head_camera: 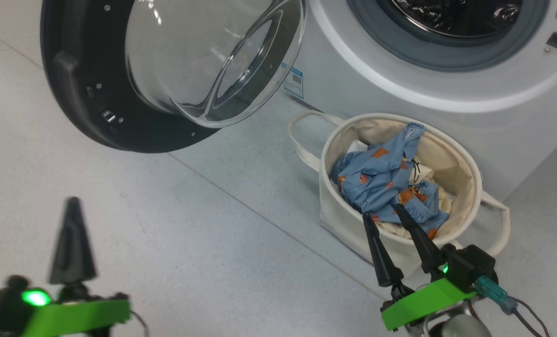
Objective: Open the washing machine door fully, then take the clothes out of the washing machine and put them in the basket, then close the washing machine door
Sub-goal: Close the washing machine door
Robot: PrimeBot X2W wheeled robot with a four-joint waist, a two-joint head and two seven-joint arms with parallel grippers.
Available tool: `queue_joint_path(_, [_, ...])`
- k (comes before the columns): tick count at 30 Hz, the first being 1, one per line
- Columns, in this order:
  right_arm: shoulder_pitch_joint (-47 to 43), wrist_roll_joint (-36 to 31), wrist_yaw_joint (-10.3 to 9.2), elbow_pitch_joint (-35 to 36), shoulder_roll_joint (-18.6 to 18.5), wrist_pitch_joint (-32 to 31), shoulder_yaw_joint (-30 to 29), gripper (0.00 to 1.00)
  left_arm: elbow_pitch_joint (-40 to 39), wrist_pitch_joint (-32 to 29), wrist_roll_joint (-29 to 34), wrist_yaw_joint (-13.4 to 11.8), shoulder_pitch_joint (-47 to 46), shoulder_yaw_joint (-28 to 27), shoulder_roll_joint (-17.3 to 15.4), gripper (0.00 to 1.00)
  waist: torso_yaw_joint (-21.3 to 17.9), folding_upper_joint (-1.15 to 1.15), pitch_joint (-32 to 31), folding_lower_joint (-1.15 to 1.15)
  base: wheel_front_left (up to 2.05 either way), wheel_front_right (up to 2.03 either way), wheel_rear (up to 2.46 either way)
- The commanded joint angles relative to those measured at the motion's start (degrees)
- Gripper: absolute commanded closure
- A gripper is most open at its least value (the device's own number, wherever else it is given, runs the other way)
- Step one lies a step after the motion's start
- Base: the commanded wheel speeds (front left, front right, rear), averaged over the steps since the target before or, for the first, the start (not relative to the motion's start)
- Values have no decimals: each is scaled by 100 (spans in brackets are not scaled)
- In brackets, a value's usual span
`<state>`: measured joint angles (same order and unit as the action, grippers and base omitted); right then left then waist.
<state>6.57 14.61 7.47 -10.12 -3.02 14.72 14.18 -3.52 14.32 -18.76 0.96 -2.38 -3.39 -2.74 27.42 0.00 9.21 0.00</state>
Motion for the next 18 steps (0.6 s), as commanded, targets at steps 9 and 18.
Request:
queue_joint_path(9, [327,-239,2,178,14,28,181,0,-140,25,-873,583,-886,-1710,-1215,100,-242,0,404,0,0,0,0])
queue_joint_path(18, [640,-549,2,226,14,28,73,0,1049,-1225,-2920,649,-2124,-2325,-2980,100,-667,0,1015,0,0,0,0])
